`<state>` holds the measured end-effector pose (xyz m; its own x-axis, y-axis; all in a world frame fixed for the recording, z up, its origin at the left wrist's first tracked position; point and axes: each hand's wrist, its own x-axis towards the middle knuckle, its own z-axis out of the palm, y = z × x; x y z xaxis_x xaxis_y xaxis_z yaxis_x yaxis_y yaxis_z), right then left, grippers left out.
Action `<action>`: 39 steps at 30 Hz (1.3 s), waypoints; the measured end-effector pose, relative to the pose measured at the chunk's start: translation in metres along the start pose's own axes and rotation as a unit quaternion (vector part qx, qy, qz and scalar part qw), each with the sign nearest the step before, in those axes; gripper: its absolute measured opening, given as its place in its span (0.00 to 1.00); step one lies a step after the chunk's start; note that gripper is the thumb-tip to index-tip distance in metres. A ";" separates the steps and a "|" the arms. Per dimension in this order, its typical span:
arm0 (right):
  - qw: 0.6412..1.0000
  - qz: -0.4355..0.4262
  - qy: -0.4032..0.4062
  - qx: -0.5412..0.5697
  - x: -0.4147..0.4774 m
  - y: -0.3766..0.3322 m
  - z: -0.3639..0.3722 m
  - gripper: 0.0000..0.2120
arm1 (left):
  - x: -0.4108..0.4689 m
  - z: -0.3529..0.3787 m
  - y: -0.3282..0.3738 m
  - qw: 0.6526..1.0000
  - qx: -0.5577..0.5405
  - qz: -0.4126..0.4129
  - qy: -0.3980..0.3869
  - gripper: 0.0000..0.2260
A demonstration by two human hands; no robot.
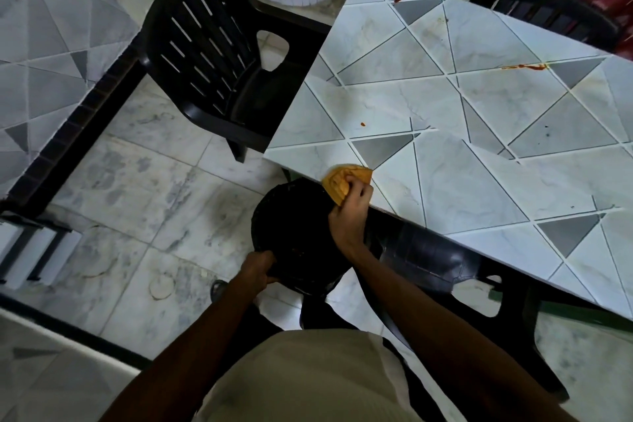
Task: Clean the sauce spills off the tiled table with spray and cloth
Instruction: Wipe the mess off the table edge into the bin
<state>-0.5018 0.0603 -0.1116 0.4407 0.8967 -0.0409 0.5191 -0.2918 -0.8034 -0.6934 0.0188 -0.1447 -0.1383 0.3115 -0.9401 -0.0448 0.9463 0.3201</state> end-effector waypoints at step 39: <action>0.982 -0.107 -0.147 0.056 0.025 -0.050 0.021 0.15 | -0.004 -0.056 0.039 0.996 0.079 0.045 0.008 0.17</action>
<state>-0.5318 0.1045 -0.0854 0.0909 0.9956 -0.0211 0.4865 -0.0629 -0.8714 -0.7498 0.0501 -0.1222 -0.1508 0.3951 -0.9062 0.1251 0.9169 0.3790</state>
